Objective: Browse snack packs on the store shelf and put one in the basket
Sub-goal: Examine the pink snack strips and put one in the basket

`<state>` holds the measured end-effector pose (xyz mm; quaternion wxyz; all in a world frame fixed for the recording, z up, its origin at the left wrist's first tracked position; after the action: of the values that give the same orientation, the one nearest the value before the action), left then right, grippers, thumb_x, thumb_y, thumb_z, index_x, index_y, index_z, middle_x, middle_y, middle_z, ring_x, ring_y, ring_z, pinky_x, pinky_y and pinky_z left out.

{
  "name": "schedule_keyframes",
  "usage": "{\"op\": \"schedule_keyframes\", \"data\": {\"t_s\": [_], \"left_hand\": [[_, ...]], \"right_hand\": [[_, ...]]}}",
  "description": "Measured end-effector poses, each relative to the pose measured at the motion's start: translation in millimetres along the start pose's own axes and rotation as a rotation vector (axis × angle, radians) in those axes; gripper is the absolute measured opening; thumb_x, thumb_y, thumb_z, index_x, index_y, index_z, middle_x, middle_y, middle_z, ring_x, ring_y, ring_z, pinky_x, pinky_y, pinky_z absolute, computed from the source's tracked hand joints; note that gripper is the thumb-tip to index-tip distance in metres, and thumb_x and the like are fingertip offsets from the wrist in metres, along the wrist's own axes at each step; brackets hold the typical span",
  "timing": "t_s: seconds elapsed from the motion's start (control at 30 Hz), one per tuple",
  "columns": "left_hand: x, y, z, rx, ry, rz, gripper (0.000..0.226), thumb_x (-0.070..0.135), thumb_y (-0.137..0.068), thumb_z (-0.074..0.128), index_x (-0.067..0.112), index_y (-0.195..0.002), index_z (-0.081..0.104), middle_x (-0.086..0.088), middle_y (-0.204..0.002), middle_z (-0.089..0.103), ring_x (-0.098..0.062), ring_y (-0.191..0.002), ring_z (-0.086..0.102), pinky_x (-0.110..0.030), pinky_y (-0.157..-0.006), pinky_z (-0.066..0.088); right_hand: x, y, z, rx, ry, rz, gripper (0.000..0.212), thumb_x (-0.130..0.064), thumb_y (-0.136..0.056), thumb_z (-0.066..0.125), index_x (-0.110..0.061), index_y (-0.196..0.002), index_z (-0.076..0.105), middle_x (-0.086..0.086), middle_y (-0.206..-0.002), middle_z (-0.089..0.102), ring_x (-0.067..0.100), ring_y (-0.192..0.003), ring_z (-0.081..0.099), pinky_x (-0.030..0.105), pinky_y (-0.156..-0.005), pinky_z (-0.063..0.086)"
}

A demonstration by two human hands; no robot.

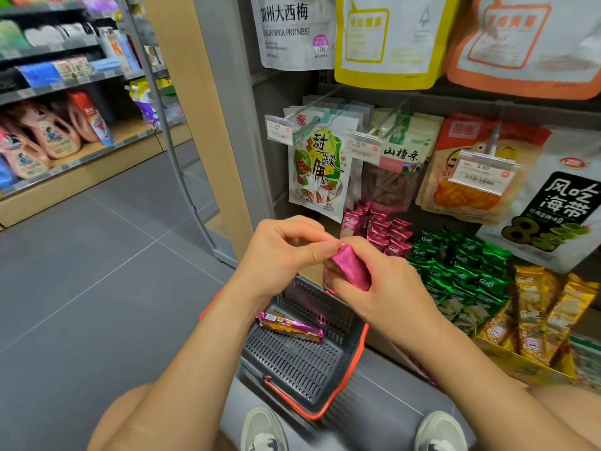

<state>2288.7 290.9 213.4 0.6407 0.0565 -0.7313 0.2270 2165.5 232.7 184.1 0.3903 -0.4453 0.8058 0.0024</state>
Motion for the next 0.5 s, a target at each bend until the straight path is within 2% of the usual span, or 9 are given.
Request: {"op": "schedule_keyframes", "data": {"t_s": [0.07, 0.13, 0.23, 0.33, 0.4, 0.5], "left_hand": [[-2, -2, -2, 0.030, 0.040, -0.006, 0.007, 0.016, -0.066, 0.074, 0.012, -0.072, 0.076, 0.010, -0.070, 0.067, -0.005, -0.069, 0.061, -0.018, -0.067, 0.047], [-9, -3, -8, 0.086, 0.088, -0.037, 0.005, 0.018, -0.070, 0.071, 0.020, -0.068, 0.075, 0.007, -0.071, 0.067, -0.011, -0.071, 0.061, -0.026, -0.071, 0.050], [-20, -4, -13, 0.155, 0.255, -0.114, 0.011, 0.010, -0.081, 0.063, 0.013, -0.071, 0.068, 0.000, -0.071, 0.065, -0.014, -0.070, 0.062, -0.027, -0.070, 0.053], [-23, -3, -12, 0.160, 0.336, -0.158, 0.013, 0.007, -0.089, 0.057, 0.008, -0.078, 0.062, -0.003, -0.074, 0.064, -0.013, -0.070, 0.062, -0.024, -0.068, 0.053], [-19, -4, -12, 0.134, 0.161, -0.119, 0.009, 0.015, -0.086, 0.066, 0.009, -0.081, 0.063, -0.003, -0.076, 0.063, -0.014, -0.073, 0.061, -0.027, -0.072, 0.053], [-12, -4, -12, 0.131, -0.131, -0.067, 0.013, 0.012, -0.076, 0.078, 0.015, -0.083, 0.068, 0.003, -0.079, 0.069, -0.015, -0.078, 0.065, -0.027, -0.075, 0.056]], "right_hand": [[-2, 0, -4, 0.020, 0.023, -0.007, 0.038, -0.053, -0.082, 0.060, -0.045, -0.117, 0.046, -0.020, -0.078, 0.062, 0.002, -0.067, 0.057, 0.028, -0.060, 0.047], [-4, 1, 1, -0.033, -0.005, -0.022, 0.050, -0.058, -0.081, 0.054, -0.048, -0.127, 0.038, -0.022, -0.097, 0.062, 0.000, -0.082, 0.058, 0.030, -0.072, 0.050], [-3, 2, 15, -0.176, -0.140, 0.011, 0.065, -0.055, -0.086, 0.056, -0.049, -0.143, 0.025, -0.016, -0.125, 0.058, 0.003, -0.106, 0.058, 0.037, -0.090, 0.050], [-2, 3, 13, -0.178, -0.143, 0.022, 0.068, -0.050, -0.087, 0.060, -0.044, -0.146, 0.024, -0.013, -0.119, 0.063, 0.005, -0.101, 0.062, 0.039, -0.089, 0.051], [-2, 4, 9, -0.143, -0.078, 0.011, 0.070, -0.052, -0.086, 0.060, -0.043, -0.146, 0.023, -0.011, -0.116, 0.064, 0.009, -0.099, 0.062, 0.038, -0.086, 0.051], [-2, 5, 5, -0.086, 0.068, -0.014, 0.075, -0.055, -0.085, 0.060, -0.046, -0.146, 0.018, -0.010, -0.120, 0.062, 0.012, -0.100, 0.060, 0.032, -0.078, 0.048]]}}
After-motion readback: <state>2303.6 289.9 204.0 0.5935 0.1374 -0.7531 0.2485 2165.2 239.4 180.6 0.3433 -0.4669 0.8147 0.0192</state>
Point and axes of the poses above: each hand's wrist, its own y-axis away from the middle knuckle, its own z-axis out of the palm, x = y × z, the point moved 9 cm from there along -y, towards the middle knuckle
